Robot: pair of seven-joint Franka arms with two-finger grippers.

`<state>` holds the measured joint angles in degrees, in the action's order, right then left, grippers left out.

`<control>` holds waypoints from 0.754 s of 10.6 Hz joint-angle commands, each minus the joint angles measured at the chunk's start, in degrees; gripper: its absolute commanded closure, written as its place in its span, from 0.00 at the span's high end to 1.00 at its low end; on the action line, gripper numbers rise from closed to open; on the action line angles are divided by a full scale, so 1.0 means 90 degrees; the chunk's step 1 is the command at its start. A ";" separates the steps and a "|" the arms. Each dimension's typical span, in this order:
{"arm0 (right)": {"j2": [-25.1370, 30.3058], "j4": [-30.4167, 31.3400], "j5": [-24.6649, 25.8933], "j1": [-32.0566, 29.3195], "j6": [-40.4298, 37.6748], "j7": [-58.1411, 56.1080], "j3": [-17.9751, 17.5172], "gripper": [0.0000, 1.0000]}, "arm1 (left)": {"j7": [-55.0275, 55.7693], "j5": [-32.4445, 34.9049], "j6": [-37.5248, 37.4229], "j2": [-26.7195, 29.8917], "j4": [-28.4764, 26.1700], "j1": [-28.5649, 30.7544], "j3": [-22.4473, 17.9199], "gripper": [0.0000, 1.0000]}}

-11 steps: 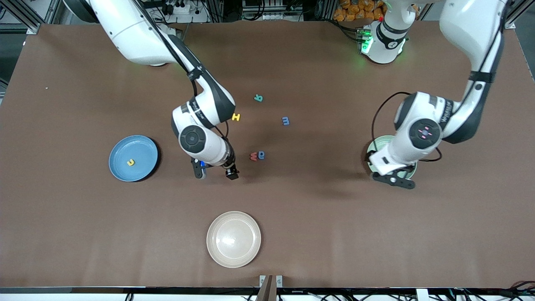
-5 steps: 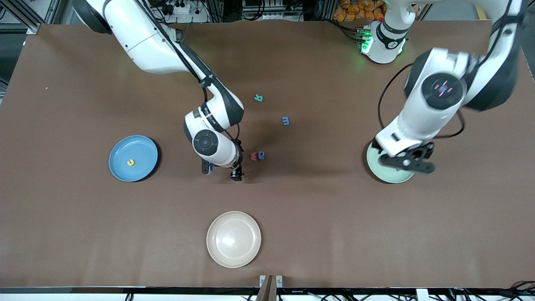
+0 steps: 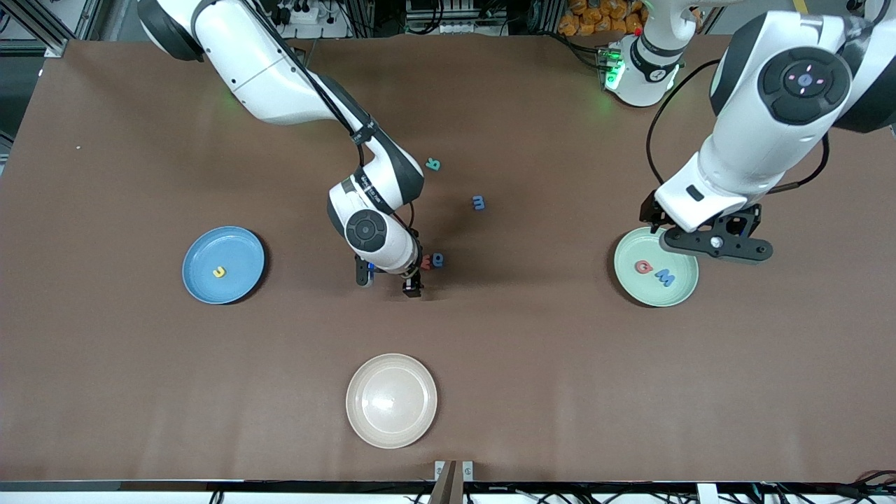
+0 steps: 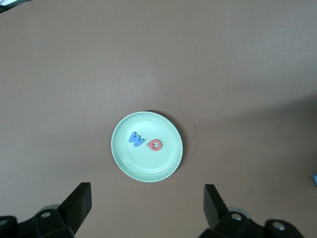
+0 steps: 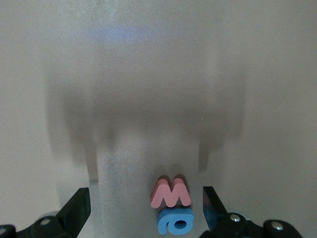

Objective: Sort upper and lower case letters into plates

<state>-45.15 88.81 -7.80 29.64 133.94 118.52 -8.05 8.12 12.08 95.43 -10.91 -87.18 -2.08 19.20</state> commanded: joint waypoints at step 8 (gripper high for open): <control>-0.0257 -0.0151 -0.0012 0.0154 0.0176 0.0152 -0.0014 1.00 | -0.0034 -0.0873 -0.0457 0.0489 0.0087 -0.0013 -0.0131 1.00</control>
<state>-46.66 88.74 -7.80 30.46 135.16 118.56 -8.15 8.12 6.00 92.29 -7.63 -86.20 -2.15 18.65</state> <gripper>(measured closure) 0.000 0.000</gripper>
